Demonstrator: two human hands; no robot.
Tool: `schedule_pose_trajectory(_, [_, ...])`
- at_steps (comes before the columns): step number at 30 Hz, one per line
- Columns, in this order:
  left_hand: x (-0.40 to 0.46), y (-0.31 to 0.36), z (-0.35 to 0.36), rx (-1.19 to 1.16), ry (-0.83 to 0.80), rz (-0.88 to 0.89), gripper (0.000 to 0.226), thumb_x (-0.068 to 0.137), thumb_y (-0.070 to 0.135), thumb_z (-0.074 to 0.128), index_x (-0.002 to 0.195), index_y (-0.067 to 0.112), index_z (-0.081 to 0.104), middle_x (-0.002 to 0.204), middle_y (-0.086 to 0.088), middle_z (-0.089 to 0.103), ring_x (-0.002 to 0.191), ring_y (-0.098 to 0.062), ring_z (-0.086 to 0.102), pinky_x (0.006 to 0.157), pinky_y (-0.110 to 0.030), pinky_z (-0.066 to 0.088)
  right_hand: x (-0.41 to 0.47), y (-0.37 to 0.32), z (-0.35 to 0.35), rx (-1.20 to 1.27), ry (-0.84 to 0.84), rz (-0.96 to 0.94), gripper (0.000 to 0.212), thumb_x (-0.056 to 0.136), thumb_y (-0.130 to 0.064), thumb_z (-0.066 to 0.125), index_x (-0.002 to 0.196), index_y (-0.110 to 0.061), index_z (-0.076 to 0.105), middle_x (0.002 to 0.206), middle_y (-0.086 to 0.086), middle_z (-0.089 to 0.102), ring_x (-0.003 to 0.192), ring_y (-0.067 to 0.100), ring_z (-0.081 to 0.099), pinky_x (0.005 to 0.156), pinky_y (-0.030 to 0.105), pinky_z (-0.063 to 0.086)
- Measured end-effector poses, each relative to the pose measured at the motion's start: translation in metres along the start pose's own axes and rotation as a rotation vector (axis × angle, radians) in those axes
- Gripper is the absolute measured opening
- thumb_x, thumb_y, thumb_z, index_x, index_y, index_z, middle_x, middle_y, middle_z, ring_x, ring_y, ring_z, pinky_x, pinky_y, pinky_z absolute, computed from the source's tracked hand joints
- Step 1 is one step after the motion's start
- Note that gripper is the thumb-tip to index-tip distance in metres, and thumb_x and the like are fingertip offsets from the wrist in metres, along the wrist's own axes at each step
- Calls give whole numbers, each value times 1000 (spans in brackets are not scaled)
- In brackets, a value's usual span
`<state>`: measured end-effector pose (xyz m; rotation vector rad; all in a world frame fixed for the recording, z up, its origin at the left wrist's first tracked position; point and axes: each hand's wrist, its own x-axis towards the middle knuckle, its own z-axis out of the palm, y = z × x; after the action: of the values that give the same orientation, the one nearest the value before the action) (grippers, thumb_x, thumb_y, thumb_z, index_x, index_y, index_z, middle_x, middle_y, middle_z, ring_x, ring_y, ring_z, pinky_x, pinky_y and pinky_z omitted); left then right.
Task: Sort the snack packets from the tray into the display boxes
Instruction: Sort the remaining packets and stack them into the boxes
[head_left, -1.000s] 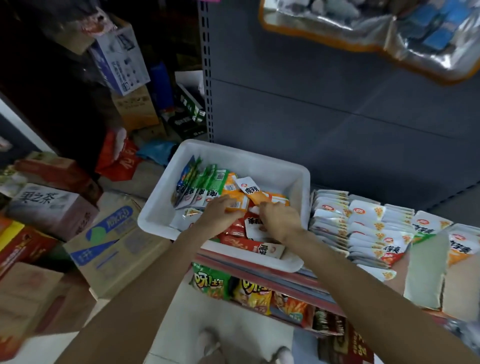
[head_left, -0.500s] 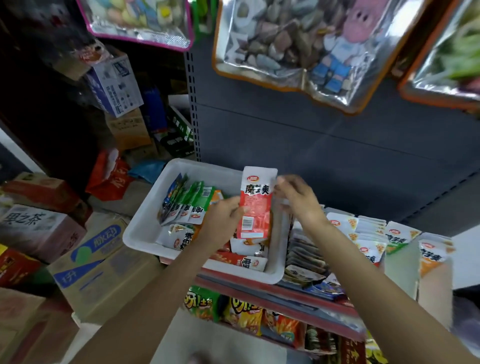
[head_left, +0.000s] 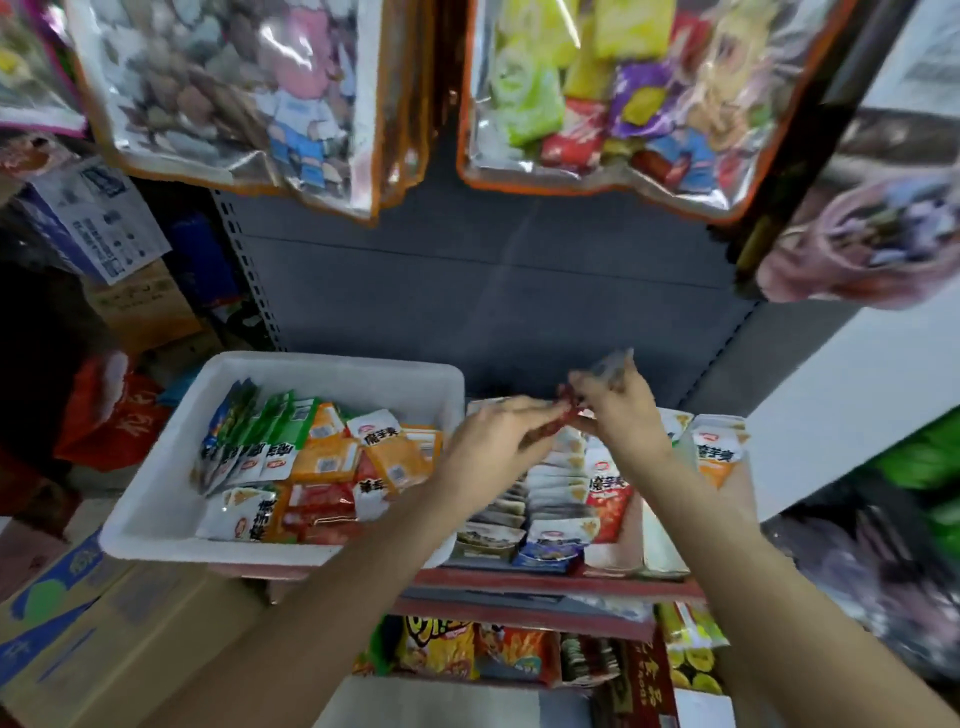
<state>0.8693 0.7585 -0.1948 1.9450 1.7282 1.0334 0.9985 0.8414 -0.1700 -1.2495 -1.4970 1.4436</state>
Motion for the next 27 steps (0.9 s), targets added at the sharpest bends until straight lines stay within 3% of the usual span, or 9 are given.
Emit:
schedule_pose_trajectory(2, [9,11,15,-49,-50,15,43,88,26,64,129,18,57,131,2,57,117,-12,54,101,-29,42,2,3,-27,-82,120,-50,20,87,-12,57,96,6,58,75,6,63,75,22,61,66,43,53])
schedule_pose_trajectory(4, [17,16,26,-10,-100,-4,56,86,33,66,137,20,48,141,4,47,127,-12,44,108,-28,34,1,4,-52,-43,184,-63,18,88,-6,58,70,-3,58,58,0,62,59,17,60,57,33,49])
schedule_pose_trajectory(8, [16,17,39,271,-340,-105,92,77,63,61,149,27,18,157,6,14,143,-13,12,116,-33,14,-2,11,-91,0,186,-69,11,89,-3,59,84,6,62,64,1,69,60,17,65,65,34,54])
schedule_pose_trajectory(12, [4,14,49,507,-522,-183,114,68,81,50,151,22,-2,158,0,-13,145,-15,-11,117,-35,1,0,31,-107,-91,122,-19,16,89,-2,59,75,-9,63,71,3,70,54,4,66,54,20,54])
schedule_pose_trajectory(14, [2,11,53,587,-530,-163,113,71,81,48,151,20,-4,158,-2,-13,145,-16,-12,116,-33,-3,0,43,-106,-188,72,23,17,89,-4,59,74,-11,62,77,7,70,54,3,65,55,18,52])
schedule_pose_trajectory(17, [1,9,56,592,-503,-140,105,78,73,49,151,20,-2,159,-2,-9,145,-15,-8,115,-30,-4,4,67,-100,-283,-12,56,3,88,-7,63,87,-8,66,91,12,72,73,18,69,70,33,54])
schedule_pose_trajectory(21, [0,10,56,541,-481,-152,95,83,64,52,151,21,2,159,0,-8,145,-14,-7,115,-29,-1,9,82,-93,-550,-103,-8,37,85,-12,68,121,-5,62,118,8,64,105,19,59,95,31,47])
schedule_pose_trajectory(24, [-2,10,58,516,-482,-193,95,82,62,54,151,24,1,159,3,-10,145,-13,-8,117,-36,5,9,89,-92,-892,-202,-194,29,88,-10,62,117,-9,65,121,8,64,108,23,58,81,17,37])
schedule_pose_trajectory(27, [-4,8,59,491,-470,-216,97,81,63,55,151,23,1,159,5,-10,145,-12,-8,118,-42,16,6,98,-92,-1044,-236,-332,28,91,-8,56,118,-13,64,116,7,60,105,23,56,83,25,43])
